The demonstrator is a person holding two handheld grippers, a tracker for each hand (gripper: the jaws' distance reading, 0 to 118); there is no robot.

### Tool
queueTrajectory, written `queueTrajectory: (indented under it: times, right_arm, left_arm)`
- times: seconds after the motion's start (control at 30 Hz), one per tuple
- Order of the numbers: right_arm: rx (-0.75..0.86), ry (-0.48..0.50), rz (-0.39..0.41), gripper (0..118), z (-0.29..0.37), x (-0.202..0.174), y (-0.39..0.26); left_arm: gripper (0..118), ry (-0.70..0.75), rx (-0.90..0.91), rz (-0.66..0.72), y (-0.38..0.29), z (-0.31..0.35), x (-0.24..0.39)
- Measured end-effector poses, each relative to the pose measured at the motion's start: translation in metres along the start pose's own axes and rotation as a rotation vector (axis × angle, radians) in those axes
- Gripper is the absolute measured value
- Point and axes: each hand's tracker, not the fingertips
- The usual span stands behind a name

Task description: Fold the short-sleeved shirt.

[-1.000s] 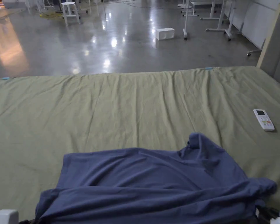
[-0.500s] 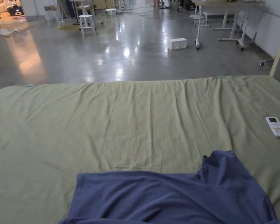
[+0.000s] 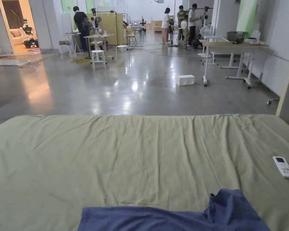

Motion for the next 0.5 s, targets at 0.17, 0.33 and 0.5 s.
queueTrajectory:
  times: [0.17, 0.33, 0.5]
  right_arm:
    - [0.045, 0.097, 0.053, 17, 0.013, -0.03, 0.01]
    - [0.042, 0.149, 0.021, 0, 0.008, -0.039, 0.001]
    - [0.002, 0.148, 0.0, 0, 0.007, -0.039, -0.001]
  left_arm:
    - [20, 0.094, -0.007, -0.103, 0.011, 0.005, 0.026]
    - [1, 0.025, -0.028, -0.063, 0.005, 0.015, 0.023]
    - [0, 0.021, -0.075, -0.043, -0.002, 0.012, 0.021]
